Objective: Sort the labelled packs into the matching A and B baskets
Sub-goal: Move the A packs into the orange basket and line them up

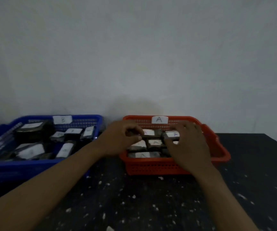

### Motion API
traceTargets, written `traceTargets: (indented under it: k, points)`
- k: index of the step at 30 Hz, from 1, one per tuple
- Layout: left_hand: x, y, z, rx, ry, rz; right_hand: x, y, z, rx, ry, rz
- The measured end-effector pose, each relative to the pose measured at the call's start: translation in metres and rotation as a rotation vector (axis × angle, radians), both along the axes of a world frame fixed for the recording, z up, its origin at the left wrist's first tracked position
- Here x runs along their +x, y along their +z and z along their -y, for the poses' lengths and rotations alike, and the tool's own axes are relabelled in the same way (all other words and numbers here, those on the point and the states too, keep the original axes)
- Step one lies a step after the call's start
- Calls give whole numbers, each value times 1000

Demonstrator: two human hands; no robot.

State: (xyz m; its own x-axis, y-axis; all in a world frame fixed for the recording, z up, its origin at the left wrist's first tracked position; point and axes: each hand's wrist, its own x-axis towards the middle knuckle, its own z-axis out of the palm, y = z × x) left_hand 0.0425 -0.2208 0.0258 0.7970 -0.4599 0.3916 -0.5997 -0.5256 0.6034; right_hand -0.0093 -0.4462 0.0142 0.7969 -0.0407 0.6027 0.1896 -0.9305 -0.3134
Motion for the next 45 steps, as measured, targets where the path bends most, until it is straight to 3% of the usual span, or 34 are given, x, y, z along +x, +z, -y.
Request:
traceTargets:
  k: [4, 8, 11, 16, 20, 24, 28, 31, 34, 40, 45]
  points:
    - [-22, 0, -83, -38, 170, 44, 5, 2, -91, 48, 290, 23]
    - [-30, -6, -173, 12, 401, -6, 27, -6, -174, 155, 569, -134]
    - [-25, -11, -227, 111, 561, -85, 50, -18, -212, 314, 643, -233]
    - [-6, -20, -270, 348, 564, -259, 81, -38, -235, 801, 615, -278]
    - [10, -21, -250, 319, 445, -354, 89, -59, -231, 1331, 689, -363]
    - [34, -27, -206, 487, 455, -443, 85, -85, -230, 1557, 747, -411]
    - [53, -30, -185, 613, 502, -424, 83, -94, -230, 1518, 744, -479]
    - [62, -23, -195, 430, 504, -507, 86, -97, -228, 1491, 738, -494]
    - [68, -14, -209, 266, 532, -476, 89, -98, -229, 1477, 693, -510]
    - [79, -12, -213, 237, 591, -371, 93, -101, -228, 1456, 647, -482]
    - [77, 1, -210, 458, 483, -365, 90, -93, -222, 1353, 626, -502]
